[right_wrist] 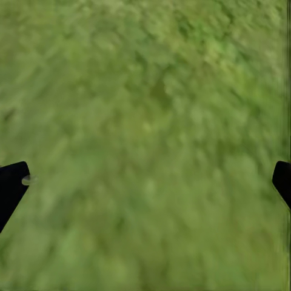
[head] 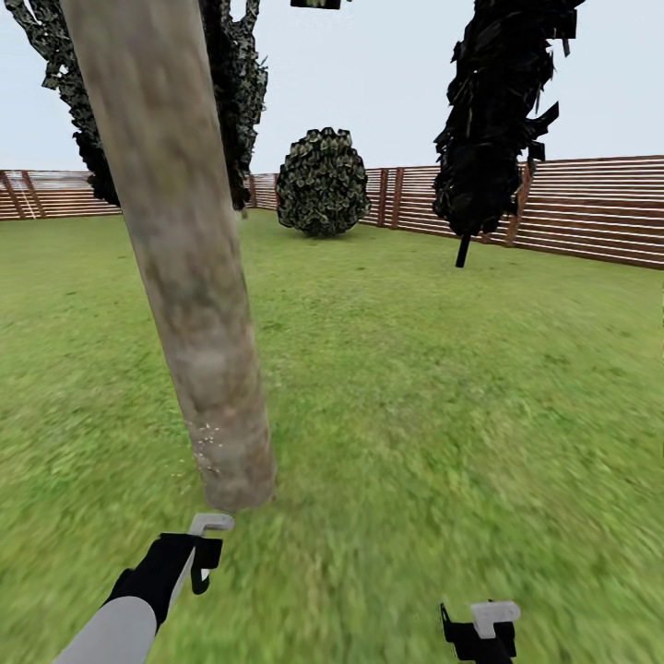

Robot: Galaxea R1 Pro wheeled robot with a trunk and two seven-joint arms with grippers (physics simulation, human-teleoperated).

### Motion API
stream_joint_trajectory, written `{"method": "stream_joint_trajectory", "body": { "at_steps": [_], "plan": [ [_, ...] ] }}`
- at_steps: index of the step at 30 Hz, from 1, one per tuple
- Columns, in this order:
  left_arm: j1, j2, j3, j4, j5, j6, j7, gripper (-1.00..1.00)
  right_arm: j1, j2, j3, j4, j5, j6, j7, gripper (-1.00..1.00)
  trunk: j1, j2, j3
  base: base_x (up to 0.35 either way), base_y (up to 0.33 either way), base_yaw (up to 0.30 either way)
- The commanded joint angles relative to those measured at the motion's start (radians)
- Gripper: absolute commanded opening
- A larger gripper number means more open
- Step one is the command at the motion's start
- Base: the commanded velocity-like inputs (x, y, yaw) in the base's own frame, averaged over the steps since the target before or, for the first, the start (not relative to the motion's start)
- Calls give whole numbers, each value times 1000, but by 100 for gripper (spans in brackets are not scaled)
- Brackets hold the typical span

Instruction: In the garden, pick up the pesticide atomizer on the floor and spray pesticide onto both trees until each tree trunk is fully covered.

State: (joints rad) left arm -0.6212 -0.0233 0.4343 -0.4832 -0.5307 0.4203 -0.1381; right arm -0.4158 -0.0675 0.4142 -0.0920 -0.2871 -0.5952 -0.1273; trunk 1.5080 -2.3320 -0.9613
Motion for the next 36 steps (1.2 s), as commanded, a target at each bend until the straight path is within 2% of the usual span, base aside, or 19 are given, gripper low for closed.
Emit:
{"method": "stream_joint_trajectory", "body": {
  "at_steps": [1,13,16,20,33,34,36],
  "plan": [
    [0,0,0,-1,0,0,0,-100,0,0,0,0,0,0,0,100,0,0,0,1,-272,0],
    [0,4,2,-9,0,1,0,-100,0,1,0,0,0,0,0,100,0,0,0,0,-273,0],
    [0,5,35,-11,0,0,0,-100,-1,1,0,0,0,0,0,100,0,0,0,0,-274,48],
    [0,7,50,-12,0,0,-1,-100,-1,3,0,0,0,0,0,100,0,0,0,0,-274,228],
    [0,4,50,-10,0,-5,-2,-100,0,3,0,0,1,0,0,100,0,0,0,62,-274,277],
    [1,3,50,-7,0,-10,-2,-100,0,3,0,0,1,0,0,100,0,0,0,85,-274,278],
    [1,1,51,-3,-1,-77,-1,-100,0,3,1,1,2,0,0,100,0,0,0,69,-274,278]
  ]
}}
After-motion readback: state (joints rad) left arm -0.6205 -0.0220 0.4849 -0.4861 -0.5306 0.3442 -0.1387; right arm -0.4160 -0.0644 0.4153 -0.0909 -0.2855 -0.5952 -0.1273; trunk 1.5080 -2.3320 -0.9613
